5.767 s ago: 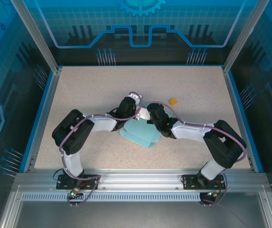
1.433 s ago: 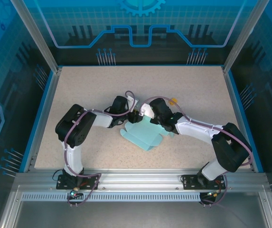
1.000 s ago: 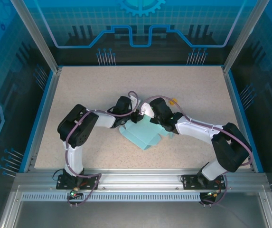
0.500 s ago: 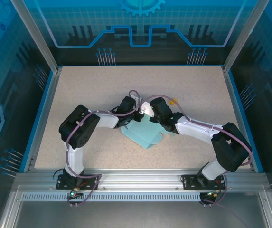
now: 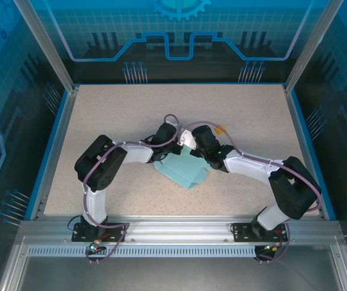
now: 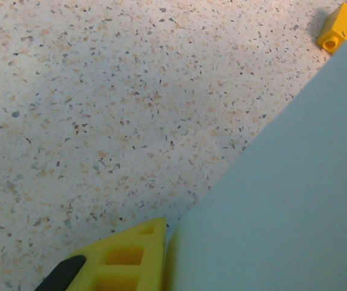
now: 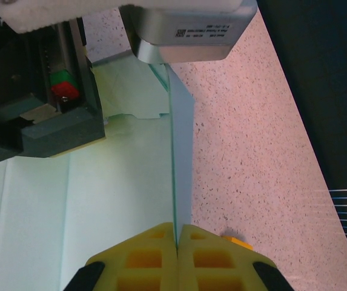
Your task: Fold the paper box
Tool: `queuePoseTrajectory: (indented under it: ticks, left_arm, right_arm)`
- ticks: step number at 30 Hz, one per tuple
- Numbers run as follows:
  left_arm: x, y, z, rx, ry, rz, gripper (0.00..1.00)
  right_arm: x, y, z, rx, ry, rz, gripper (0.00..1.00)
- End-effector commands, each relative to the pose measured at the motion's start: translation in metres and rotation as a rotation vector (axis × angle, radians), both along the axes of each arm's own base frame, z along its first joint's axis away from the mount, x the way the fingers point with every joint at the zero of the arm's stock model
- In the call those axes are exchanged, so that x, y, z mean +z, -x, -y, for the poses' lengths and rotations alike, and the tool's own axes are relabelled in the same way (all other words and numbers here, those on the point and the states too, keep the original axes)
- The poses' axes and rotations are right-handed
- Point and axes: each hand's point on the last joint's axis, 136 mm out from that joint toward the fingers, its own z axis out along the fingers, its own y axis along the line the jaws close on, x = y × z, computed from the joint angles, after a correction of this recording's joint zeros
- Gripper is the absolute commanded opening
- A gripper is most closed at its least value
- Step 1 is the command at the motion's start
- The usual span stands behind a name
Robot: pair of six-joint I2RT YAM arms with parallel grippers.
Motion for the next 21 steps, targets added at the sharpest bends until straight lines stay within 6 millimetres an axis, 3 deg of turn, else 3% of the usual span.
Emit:
queuePoseTrajectory:
  ticks: [1, 10, 12, 21]
  left_arm:
    - [-0.02, -0.033, -0.098, 0.435, -0.123, 0.013, 0.14]
    - [0.003, -0.027, -0.044, 0.108, 0.035, 0.09, 0.24]
    - [0.007, -0.023, -0.04, 0.068, 0.044, 0.107, 0.32]
    - [0.024, -0.018, -0.028, -0.051, 0.049, 0.166, 0.48]
  right_arm:
    - [-0.019, 0.041, -0.008, 0.095, 0.014, -0.13, 0.0]
    - [-0.014, 0.026, 0.003, 0.027, 0.034, -0.098, 0.0]
    - [-0.012, 0.025, 0.004, 0.023, 0.035, -0.095, 0.0]
    - [-0.013, 0.025, 0.004, 0.024, 0.036, -0.103, 0.0]
